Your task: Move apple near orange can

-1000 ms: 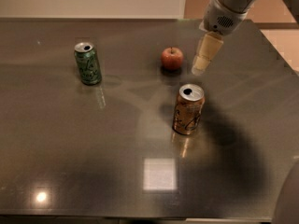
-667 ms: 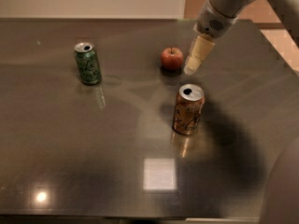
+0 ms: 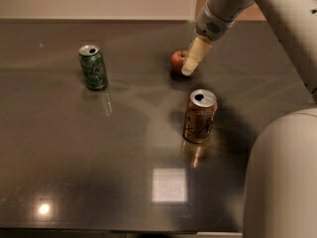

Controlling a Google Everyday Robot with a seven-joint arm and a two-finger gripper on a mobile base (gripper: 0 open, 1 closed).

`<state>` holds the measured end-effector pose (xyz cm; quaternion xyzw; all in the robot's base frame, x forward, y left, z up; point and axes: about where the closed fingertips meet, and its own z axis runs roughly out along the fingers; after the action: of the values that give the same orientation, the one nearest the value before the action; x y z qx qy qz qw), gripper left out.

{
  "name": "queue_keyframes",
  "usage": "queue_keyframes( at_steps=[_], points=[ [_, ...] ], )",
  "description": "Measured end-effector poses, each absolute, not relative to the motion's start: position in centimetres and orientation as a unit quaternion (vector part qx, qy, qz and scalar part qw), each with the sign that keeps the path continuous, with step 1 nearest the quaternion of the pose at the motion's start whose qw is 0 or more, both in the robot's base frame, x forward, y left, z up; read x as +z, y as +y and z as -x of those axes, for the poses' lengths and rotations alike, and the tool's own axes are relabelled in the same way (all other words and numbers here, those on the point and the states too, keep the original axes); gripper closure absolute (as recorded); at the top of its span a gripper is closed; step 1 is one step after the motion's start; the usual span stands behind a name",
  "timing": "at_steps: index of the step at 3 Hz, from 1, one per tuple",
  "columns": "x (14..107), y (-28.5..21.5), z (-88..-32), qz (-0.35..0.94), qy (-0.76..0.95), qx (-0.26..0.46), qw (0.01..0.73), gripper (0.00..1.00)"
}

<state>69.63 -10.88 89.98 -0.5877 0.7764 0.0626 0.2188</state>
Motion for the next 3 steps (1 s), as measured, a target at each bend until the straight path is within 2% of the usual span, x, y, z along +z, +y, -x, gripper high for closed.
queue_keyframes(
  at_steps=[2,3],
  points=[
    [86.9,-10.3,-72.2,0.574,0.792,0.07,0.194,0.0],
    [85.6,-10.3,-72.6,0.573,0.796,0.073,0.178,0.18]
  ],
)
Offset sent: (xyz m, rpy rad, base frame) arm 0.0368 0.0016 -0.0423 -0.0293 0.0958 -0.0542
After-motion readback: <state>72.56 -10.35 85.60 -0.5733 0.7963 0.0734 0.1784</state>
